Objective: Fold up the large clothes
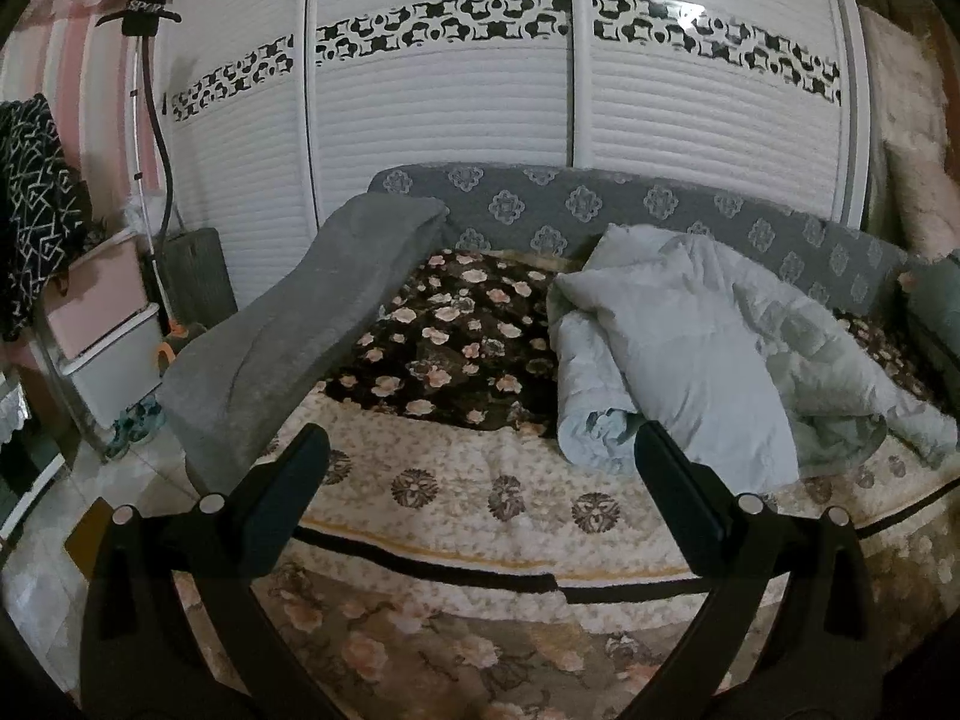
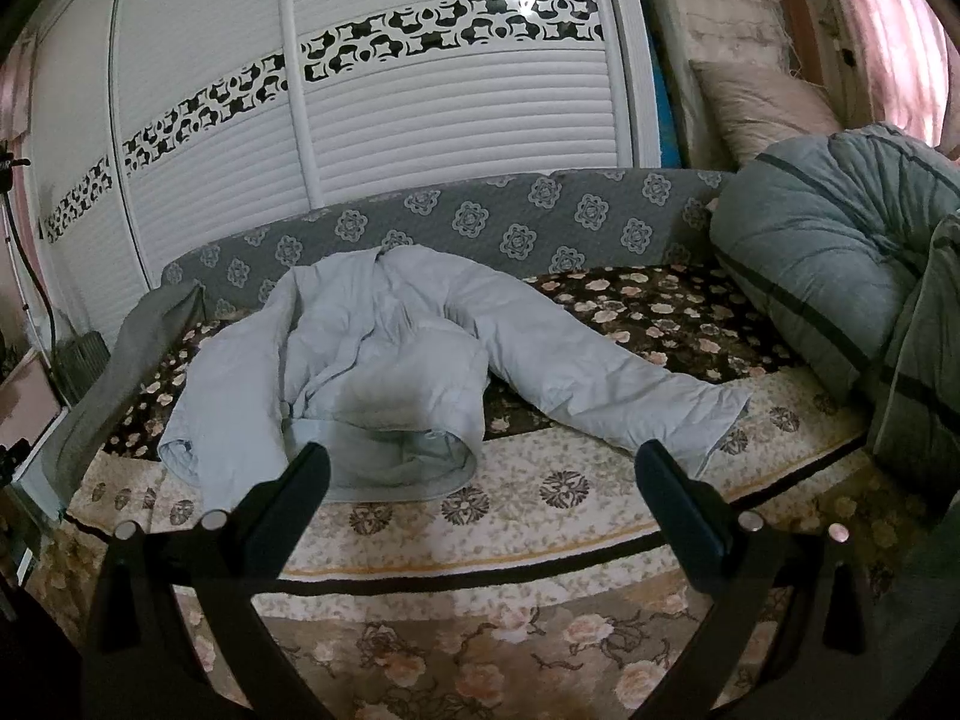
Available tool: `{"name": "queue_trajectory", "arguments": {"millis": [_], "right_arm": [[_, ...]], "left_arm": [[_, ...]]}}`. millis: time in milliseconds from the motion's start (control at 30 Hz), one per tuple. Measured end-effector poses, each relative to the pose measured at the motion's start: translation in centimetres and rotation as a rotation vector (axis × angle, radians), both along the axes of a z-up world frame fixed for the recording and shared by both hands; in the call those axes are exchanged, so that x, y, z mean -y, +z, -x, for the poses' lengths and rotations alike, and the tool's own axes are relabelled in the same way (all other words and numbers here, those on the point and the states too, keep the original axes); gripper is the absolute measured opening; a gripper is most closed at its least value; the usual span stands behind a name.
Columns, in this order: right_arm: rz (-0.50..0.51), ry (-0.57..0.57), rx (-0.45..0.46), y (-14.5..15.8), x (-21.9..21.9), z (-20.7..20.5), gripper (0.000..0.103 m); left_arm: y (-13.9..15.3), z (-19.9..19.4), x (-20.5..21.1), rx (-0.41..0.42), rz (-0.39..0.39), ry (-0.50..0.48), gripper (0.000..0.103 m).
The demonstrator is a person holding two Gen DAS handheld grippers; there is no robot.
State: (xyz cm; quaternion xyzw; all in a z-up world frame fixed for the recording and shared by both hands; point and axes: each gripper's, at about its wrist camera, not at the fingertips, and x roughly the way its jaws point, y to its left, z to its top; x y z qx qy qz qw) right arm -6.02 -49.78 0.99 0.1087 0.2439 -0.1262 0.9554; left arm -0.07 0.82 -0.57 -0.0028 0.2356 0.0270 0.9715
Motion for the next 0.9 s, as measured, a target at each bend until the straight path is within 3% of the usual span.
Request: {"name": "queue_trajectory", "arguments": {"millis": [167, 400, 900], "right_arm": [[0.009, 0.002, 0.011, 0.4, -0.3, 0.3, 0.101], [0.017, 0.003, 0.017, 0.4, -0.6, 0.6, 0.101], [0.025, 0.007, 0.015, 0.2, -0.8, 0.6, 0.101]], "left_arm": [[0.5, 1.2, -0.5, 0.044, 0.026, 0.033, 0.1], [0.4, 1.2, -1.6, 0.043, 0.078, 0.06, 0.1], [0.6, 1.0, -1.3, 0.044, 0.063, 0.048, 0.1]]}}
